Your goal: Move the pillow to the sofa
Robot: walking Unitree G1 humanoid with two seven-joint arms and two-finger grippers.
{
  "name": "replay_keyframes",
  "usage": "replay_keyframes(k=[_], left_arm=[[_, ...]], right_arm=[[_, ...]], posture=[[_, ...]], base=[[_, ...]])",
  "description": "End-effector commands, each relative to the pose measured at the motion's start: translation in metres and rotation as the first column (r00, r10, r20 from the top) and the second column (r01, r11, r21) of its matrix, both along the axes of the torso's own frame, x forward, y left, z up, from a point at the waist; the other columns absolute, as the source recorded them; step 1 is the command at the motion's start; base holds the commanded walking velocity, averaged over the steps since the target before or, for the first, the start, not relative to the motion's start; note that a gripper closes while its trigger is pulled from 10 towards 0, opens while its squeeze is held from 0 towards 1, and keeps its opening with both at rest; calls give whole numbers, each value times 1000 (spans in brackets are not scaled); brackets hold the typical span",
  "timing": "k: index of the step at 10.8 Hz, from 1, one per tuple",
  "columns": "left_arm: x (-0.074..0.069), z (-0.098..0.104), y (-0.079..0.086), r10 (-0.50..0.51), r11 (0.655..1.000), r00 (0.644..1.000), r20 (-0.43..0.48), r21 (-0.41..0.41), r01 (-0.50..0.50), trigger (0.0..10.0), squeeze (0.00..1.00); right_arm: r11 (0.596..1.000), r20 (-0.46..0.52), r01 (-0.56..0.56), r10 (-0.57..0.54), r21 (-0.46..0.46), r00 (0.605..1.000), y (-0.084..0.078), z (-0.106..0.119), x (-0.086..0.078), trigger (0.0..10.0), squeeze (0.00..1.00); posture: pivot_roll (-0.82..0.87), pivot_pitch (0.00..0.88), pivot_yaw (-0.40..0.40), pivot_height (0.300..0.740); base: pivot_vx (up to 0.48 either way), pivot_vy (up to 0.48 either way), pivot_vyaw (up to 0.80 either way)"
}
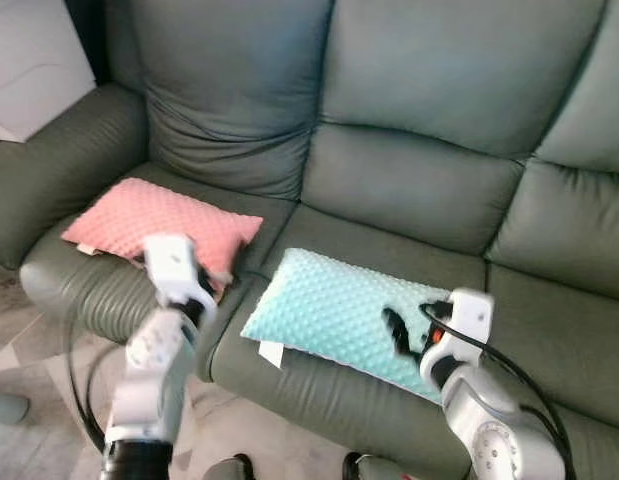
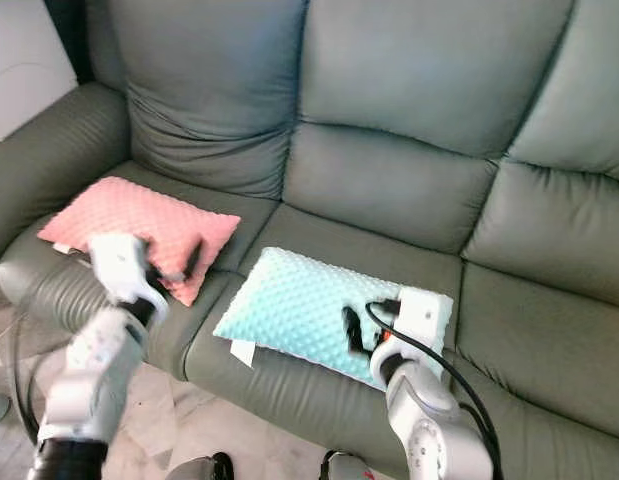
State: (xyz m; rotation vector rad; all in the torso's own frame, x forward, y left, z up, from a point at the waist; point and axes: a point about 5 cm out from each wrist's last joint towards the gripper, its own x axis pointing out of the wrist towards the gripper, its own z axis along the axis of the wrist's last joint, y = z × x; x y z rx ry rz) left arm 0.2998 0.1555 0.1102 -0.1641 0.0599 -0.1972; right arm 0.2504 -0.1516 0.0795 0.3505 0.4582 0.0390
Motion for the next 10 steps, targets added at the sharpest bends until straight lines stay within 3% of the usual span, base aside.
replay_keyframes(k=[1,2,3,6,7,8,10], left_arm=[[-5,-9,-2,-46,999,998,-52,9,47,10000,0],[-13,-25,-4,-112,994,984,-141,5,114,10000,0],[-14,-27,-1,-105,993,983,-154,38,112,10000,0],[-8,-17,-7,-136,991,979,-154,-27,134,10000,0],[-5,-17,-7,-129,991,979,-160,-47,123,10000,0],[-3,-14,-6,-120,991,978,-169,-76,109,10000,0],[6,-8,-1,-90,994,983,-159,-80,78,10000,0]], right_arm=[[1000,-50,18,-17,11,999,-4,-6,-4,10000,1000],[998,-129,37,-31,41,991,-8,-15,-6,10000,1000],[996,-155,42,-29,76,987,-8,-16,-4,10000,1000],[996,-55,27,-32,-80,998,-21,-2,10,10000,1000],[996,-60,24,-29,-81,998,-20,-1,9,10000,576],[995,-61,21,-26,-95,998,-20,-1,9,10000,0],[995,-55,28,-34,-97,998,-20,-1,9,10000,0]], posture=[[-130,128,31,740],[-127,130,29,740],[-125,134,32,740],[-129,154,30,740],[-131,157,30,740],[-137,161,31,740],[-140,166,34,740]], base=[[0,0,0],[0,0,0],[0,0,0],[0,0,0],[0,0,0],[0,0,-781],[0,0,-775]])
